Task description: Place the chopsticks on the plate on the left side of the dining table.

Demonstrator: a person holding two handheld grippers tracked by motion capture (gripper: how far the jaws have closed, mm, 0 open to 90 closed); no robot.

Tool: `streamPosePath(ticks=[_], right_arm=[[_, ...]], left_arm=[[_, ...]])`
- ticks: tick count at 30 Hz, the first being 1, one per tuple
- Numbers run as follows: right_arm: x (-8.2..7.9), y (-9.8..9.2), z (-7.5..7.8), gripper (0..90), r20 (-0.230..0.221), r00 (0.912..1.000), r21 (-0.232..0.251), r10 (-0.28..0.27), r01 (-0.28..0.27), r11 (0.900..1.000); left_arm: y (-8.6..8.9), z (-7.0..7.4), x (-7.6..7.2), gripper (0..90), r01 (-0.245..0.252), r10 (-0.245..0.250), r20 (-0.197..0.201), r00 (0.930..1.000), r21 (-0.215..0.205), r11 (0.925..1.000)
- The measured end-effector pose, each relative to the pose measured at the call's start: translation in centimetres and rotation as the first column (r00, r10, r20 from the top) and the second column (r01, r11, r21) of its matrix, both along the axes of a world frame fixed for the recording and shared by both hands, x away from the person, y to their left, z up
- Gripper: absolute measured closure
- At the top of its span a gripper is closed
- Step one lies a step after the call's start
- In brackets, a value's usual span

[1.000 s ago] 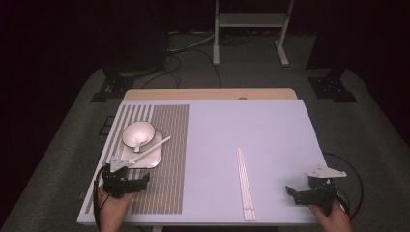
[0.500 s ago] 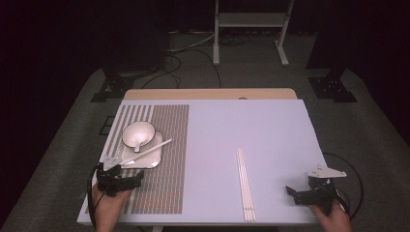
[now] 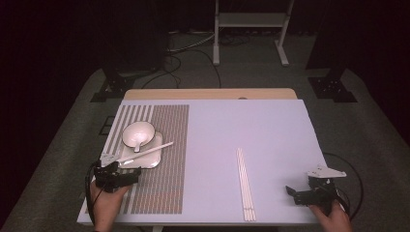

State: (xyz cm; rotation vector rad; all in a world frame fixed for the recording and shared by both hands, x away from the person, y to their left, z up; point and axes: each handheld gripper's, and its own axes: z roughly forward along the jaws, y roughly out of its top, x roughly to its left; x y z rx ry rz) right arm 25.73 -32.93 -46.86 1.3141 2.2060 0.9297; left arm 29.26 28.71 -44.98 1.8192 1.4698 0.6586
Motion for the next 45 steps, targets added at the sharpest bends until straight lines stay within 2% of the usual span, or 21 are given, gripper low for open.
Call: streamPosePath(ticks=[3, 9, 24, 31, 45], right_arm=[[0.0, 0.0, 0.0, 0.0, 0.000, 1.0000, 0.000, 0.000, 0.000, 1.000], [0.0, 0.0, 0.0, 0.0, 0.000, 1.0000, 0.000, 0.000, 0.000, 1.000], [0.0, 0.0, 0.0, 0.0, 0.000, 1.0000, 0.000, 0.000, 0.000, 1.000], [0.0, 0.0, 0.0, 0.0, 0.000, 1.0000, 0.000, 0.000, 0.000, 1.000], [0.0, 0.0, 0.0, 0.0, 0.000, 1.0000, 0.000, 0.000, 0.000, 1.000]], left_arm=[[0.1, 0.0, 0.2, 0.0, 0.000, 0.000, -0.002, 1.0000, -0.017, 0.9998], [0.2, -0.1, 0.7, 0.0, -0.003, 0.003, -0.004, 1.0000, -0.005, 1.0000], [0.9, -0.1, 1.9, 0.0, -0.010, 0.010, 0.003, 0.9999, -0.025, 0.9996], [1.0, -0.2, 2.4, 0.0, -0.008, 0.008, 0.002, 1.0000, -0.011, 0.9999], [1.2, -0.3, 3.0, 0.0, -0.010, 0.010, 0.002, 0.9999, -0.016, 0.9998]])
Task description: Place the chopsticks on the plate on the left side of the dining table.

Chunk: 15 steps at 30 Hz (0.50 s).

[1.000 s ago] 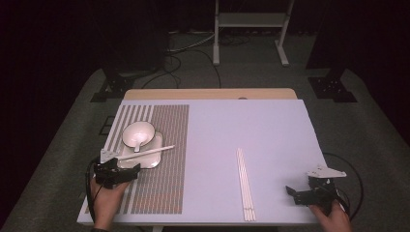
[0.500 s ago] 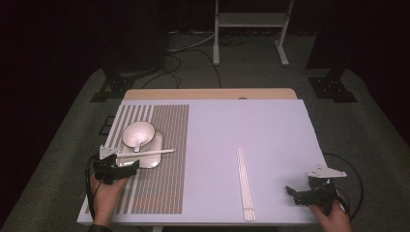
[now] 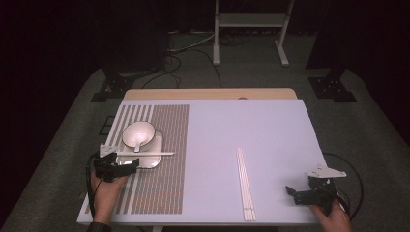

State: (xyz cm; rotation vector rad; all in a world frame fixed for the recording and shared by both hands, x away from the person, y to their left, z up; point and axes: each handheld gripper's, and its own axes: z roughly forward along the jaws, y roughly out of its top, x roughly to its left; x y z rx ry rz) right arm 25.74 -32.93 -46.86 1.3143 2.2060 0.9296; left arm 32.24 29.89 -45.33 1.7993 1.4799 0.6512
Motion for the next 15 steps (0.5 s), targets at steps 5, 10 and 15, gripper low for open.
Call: streamPosePath(ticks=[5, 10, 15], right_arm=[[0.0, 0.0, 0.0, 0.0, 0.000, 1.0000, 0.000, 0.000, 0.000, 1.000], [0.0, 0.0, 0.0, 0.0, 0.000, 1.0000, 0.000, 0.000, 0.000, 1.000], [0.0, 0.0, 0.0, 0.0, 0.000, 1.0000, 0.000, 0.000, 0.000, 1.000]], left_arm=[[0.0, 0.0, 0.0, 0.0, 0.001, -0.001, -0.003, 1.0000, -0.003, 1.0000], [0.5, 0.4, -0.5, 0.0, -0.009, 0.009, 0.006, 0.9999, -0.019, 0.9998], [1.3, 1.0, -1.0, 0.9, -0.023, 0.023, 0.018, 0.9996, -0.023, 0.9995]])
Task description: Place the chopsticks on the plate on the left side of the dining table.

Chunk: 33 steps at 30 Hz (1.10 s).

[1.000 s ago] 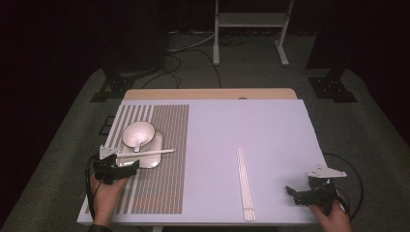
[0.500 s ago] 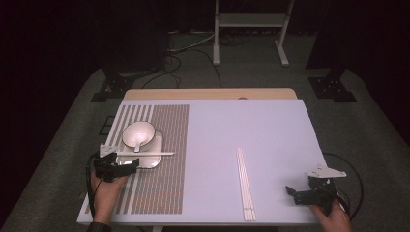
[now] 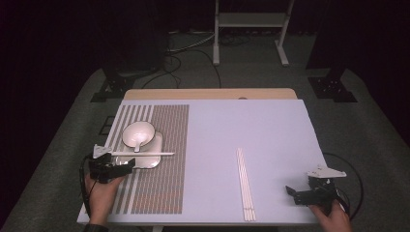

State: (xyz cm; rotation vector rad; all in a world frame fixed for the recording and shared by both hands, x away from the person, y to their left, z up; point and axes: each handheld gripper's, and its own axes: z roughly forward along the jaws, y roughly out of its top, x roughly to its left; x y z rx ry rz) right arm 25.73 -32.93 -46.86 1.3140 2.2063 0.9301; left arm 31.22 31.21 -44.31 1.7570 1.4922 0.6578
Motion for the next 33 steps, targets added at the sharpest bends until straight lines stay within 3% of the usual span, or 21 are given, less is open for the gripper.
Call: streamPosePath(ticks=[4, 8, 13, 20, 25, 33], right_arm=[[0.0, 0.0, 0.0, 0.0, 0.000, 1.0000, 0.000, 0.000, 0.000, 1.000], [0.0, 0.0, 0.0, 0.0, 0.000, 1.0000, 0.000, 0.000, 0.000, 1.000], [0.0, 0.0, 0.0, 0.0, 0.000, 1.0000, 0.000, 0.000, 0.000, 1.000], [0.0, 0.0, 0.0, 0.0, 0.000, 1.0000, 0.000, 0.000, 0.000, 1.000], [0.0, 0.0, 0.0, 0.0, 0.000, 1.0000, 0.000, 0.000, 0.000, 1.000], [0.0, 0.0, 0.0, 0.0, 0.000, 1.0000, 0.000, 0.000, 0.000, 1.000]], left_arm=[[0.8, 0.5, -0.3, 8.9, -0.002, 0.003, 0.009, 1.0000, -0.024, 0.9997], [1.4, 0.9, -0.7, 29.5, -0.012, 0.013, 0.039, 0.9992, -0.031, 0.9994], [2.3, 1.5, -0.7, 57.0, -0.030, 0.032, 0.047, 0.9984, -0.049, 0.9984], [3.6, 1.6, -0.3, 89.0, -0.082, 0.083, 0.048, 0.9954, -0.023, 0.9964], [4.8, 1.2, 0.1, 90.0, -0.134, 0.133, 0.036, 0.9905, 0.022, 0.9908], [5.9, 0.6, 0.9, 90.0, -0.195, 0.194, 0.029, 0.9806, 0.050, 0.9795]])
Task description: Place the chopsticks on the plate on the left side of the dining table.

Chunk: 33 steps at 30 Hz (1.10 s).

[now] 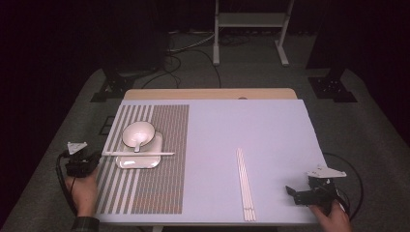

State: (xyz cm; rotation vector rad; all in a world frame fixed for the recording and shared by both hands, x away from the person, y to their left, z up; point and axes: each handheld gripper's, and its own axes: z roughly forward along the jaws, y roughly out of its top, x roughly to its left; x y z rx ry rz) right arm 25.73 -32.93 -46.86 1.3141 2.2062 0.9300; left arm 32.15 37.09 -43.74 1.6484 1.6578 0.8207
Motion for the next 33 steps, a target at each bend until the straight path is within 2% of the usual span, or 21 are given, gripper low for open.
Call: streamPosePath(ticks=[5, 14, 24, 30, 33], right_arm=[[0.0, 0.0, 0.0, 0.0, 0.000, 1.0000, 0.000, 0.000, 0.000, 1.000], [0.0, 0.0, 0.0, 0.0, 0.001, 1.0000, 0.000, 0.000, 0.000, 1.000], [0.0, 0.0, 0.0, 0.0, 0.000, 1.0000, 0.000, 0.000, 0.000, 1.000], [0.0, 0.0, 0.0, 0.0, 0.001, 1.0000, 0.000, 0.000, 0.000, 1.000], [0.0, 0.0, 0.0, 0.0, 0.001, 1.0000, 0.000, 0.001, -0.001, 1.000]], left_arm=[[0.4, -0.4, 0.4, 90.0, -0.025, 0.025, -0.007, 0.9997, 0.006, 0.9997], [-0.2, -0.6, 0.9, 90.0, 0.000, 0.000, -0.016, 0.9999, 0.007, 1.0000], [-0.1, -0.5, 0.8, 90.0, -0.007, 0.007, -0.013, 0.9999, 0.011, 0.9999], [0.1, -0.1, 0.1, 82.3, -0.011, 0.011, -0.011, 0.9999, -0.003, 0.9999], [0.0, 0.2, -0.3, 74.8, -0.001, 0.001, -0.008, 1.0000, -0.011, 0.9999]])
